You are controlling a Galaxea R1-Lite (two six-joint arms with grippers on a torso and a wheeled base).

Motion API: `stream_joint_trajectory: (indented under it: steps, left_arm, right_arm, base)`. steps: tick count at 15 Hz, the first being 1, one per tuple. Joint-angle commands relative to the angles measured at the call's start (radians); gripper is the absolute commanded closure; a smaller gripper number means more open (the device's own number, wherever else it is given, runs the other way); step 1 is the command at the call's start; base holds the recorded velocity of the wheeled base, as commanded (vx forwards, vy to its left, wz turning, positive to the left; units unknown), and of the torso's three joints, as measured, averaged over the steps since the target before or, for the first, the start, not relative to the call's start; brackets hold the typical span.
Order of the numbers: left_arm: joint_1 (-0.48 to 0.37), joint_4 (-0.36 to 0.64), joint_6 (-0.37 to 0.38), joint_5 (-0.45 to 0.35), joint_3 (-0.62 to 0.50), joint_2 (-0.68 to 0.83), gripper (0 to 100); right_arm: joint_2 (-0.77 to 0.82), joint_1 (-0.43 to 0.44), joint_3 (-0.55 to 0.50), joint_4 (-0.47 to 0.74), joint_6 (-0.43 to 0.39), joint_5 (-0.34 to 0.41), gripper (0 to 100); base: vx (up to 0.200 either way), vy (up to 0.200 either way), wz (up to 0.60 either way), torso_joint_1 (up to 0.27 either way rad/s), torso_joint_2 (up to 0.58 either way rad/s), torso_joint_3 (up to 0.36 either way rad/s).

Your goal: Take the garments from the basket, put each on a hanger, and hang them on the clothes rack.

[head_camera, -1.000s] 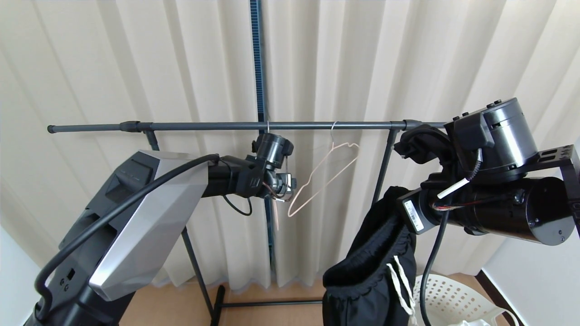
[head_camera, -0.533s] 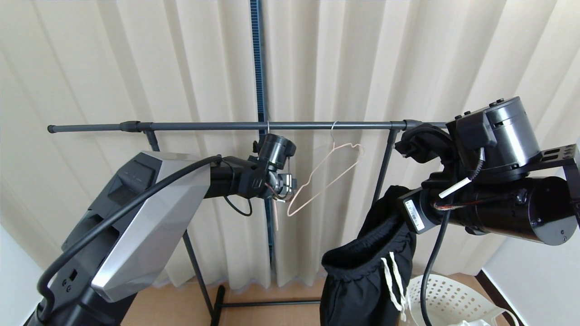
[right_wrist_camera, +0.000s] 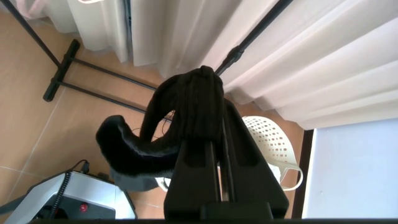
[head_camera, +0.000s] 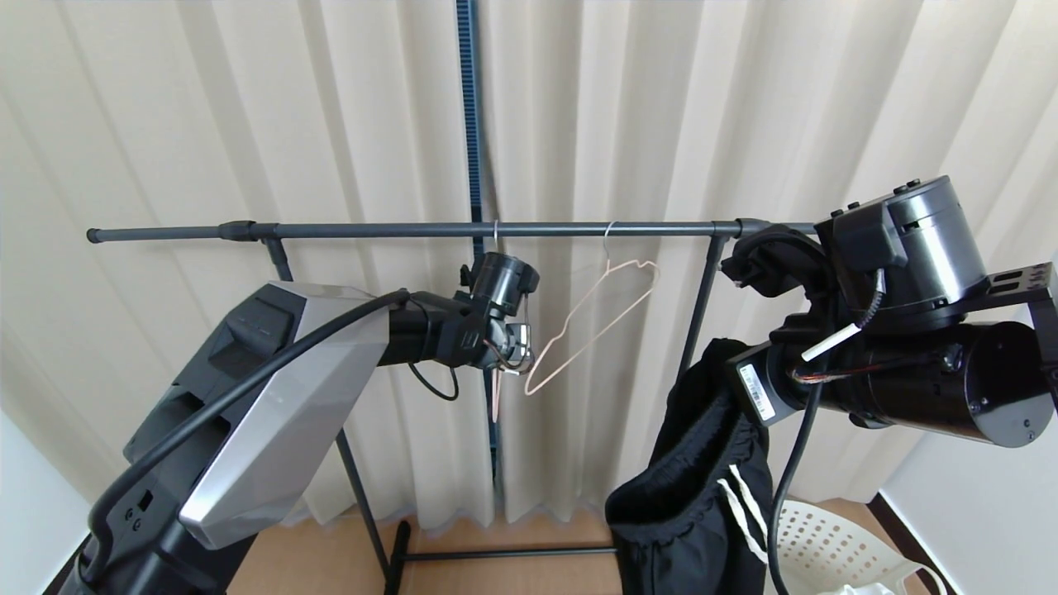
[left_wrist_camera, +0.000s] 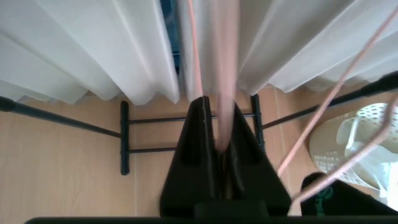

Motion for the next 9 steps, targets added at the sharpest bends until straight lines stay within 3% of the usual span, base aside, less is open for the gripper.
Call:
stream_joint_trajectory:
  steps: [1,5,8,9]
  left_arm:
    - [0.003,-0.001,-0.004,0.000,0.000,0.001,100]
    - [0.006,0.001,-0.024,0.034,0.001,-0.024,100]
    - [-0.008,-0.001,-0.037,0.034,0.083,-0.100,100]
    - [-0.018,-0.004,-0.037,0.035,0.156,-0.154,100]
  right_arm:
    - [0.003,0.000,0.000,0.000,0.000,0.000,100]
    - [0.008,0.000,0.000,0.000,0.000,0.000,100]
    - [0.009,0.000,0.000,0.000,0.000,0.001,100]
    - [0.011,0.000,0.000,0.000,0.000,0.001,100]
  base:
    - [0.000,0.000,0.00,0.000,0.00,0.000]
    - [0.000,0.000,0.00,0.000,0.00,0.000]
    - [0.000,0.000,0.00,0.000,0.00,0.000]
    - [0.000,0.000,0.00,0.000,0.00,0.000]
